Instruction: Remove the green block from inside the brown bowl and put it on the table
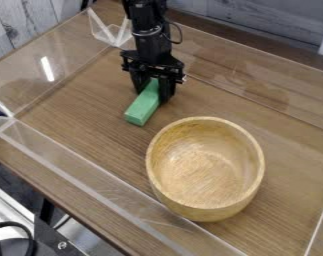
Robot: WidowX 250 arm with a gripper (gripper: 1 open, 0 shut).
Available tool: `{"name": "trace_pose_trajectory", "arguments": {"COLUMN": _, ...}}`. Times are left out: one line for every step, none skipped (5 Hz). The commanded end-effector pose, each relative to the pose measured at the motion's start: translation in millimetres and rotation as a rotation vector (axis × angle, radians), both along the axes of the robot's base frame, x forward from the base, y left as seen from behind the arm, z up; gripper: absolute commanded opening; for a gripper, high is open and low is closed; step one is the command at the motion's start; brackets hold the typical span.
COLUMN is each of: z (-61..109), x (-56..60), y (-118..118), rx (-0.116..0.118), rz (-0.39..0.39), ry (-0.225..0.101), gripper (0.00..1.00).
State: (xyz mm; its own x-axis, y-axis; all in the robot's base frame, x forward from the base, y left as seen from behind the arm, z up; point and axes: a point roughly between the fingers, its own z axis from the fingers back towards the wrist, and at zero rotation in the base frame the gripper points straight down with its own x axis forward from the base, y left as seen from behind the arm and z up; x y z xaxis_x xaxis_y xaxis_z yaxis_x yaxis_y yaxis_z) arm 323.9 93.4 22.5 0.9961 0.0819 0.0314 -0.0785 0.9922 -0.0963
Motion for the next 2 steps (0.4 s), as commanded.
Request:
{"name": "trace_pose_trajectory", "arguments": {"z": 12.4, "x": 10.7, "y": 7.8, "rx": 0.018, "rz": 0.009, "ry": -0.051, "gripper": 0.0}}
{"name": "trace_pose_trajectory", "arguments": {"z": 9.8, "x": 10.6, "y": 9.9, "rx": 0.017, "rz": 0.014, "ry": -0.047, "gripper": 0.0}}
